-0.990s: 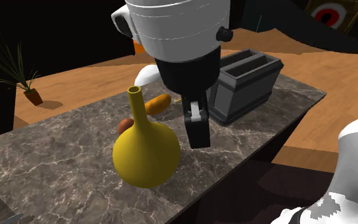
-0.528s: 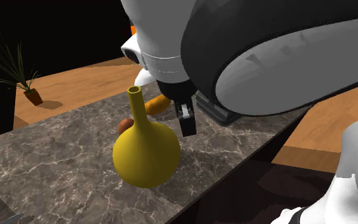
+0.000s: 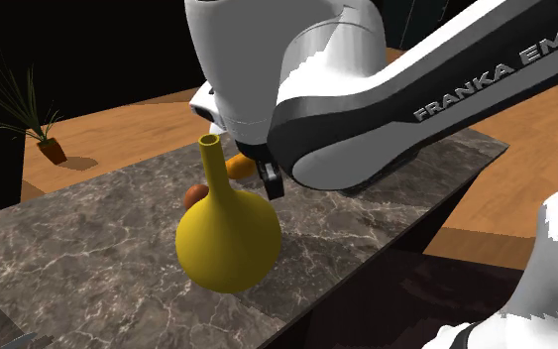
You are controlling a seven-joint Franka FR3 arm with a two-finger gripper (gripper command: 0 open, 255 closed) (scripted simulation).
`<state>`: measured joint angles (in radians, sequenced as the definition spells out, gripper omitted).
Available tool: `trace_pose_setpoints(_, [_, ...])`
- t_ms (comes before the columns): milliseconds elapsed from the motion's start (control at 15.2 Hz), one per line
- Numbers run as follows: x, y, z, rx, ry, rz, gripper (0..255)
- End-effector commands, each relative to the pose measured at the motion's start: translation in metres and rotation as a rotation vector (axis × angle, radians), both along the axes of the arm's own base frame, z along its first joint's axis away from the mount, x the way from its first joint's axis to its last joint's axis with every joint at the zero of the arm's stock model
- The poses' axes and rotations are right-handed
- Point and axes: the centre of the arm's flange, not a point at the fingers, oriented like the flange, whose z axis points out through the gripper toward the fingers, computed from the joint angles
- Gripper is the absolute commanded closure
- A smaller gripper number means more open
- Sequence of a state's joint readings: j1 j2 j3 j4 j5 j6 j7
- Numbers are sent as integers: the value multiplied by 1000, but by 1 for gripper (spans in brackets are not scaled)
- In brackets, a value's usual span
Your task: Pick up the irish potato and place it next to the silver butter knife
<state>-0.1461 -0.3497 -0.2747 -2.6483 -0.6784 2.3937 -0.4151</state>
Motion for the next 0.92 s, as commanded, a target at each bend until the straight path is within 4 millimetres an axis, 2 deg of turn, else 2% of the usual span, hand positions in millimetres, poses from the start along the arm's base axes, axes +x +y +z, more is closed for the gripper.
trace_pose_setpoints(0, [10,-13,-16,-16,-12,44,0])
trace_pose_setpoints(726, [83,-92,-89,-105,-67,259,0])
trace_pose_setpoints(858, [88,-98,-97,-109,-70,269,0])
